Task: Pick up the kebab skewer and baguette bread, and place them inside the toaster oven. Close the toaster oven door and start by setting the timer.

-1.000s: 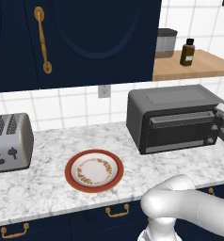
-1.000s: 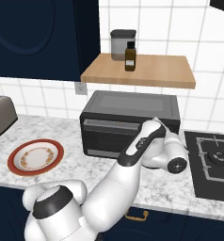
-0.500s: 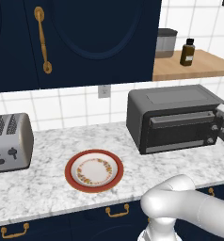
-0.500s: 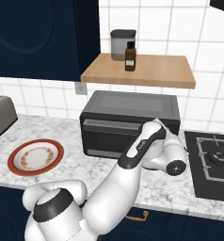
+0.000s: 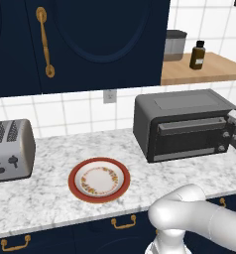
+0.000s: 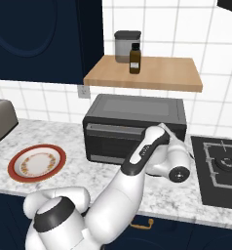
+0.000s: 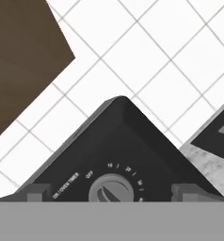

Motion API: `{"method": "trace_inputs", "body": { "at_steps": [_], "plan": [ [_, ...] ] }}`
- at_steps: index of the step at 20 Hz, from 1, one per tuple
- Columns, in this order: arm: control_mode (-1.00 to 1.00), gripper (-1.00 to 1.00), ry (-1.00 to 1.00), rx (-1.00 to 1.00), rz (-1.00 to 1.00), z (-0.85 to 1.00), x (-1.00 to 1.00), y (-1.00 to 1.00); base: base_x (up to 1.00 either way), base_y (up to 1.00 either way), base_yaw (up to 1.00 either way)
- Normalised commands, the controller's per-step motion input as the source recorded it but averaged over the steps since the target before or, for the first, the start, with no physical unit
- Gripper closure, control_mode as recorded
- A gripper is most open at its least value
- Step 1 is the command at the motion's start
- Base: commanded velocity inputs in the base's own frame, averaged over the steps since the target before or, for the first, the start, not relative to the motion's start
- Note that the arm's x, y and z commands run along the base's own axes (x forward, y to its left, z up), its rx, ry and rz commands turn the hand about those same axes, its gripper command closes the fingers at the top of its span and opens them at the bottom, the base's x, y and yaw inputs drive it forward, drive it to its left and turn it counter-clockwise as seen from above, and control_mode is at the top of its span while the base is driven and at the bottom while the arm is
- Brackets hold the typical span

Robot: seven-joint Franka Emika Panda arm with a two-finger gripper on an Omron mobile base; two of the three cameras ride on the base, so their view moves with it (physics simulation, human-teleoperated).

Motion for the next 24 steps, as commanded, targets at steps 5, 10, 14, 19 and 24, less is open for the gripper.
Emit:
{"method": "trace_inputs", "body": {
  "at_steps": [5,10,14,19,24],
  "plan": [
    [-1.00,-1.00,0.02,0.00,-0.04,0.00,0.09,0.10,0.00,0.00,0.00],
    [-1.00,-1.00,0.07,0.00,0.00,0.00,0.05,0.00,0.00,0.00,0.00],
    [-1.00,-1.00,0.02,0.00,0.00,0.00,0.23,0.00,0.00,0.00,0.00],
    [-1.00,-1.00,0.00,0.00,0.00,0.00,0.13,0.00,0.00,0.00,0.00],
    [-1.00,-1.00,0.00,0.00,0.00,0.00,0.00,0.00,0.00,0.00,0.00]
  ]
}}
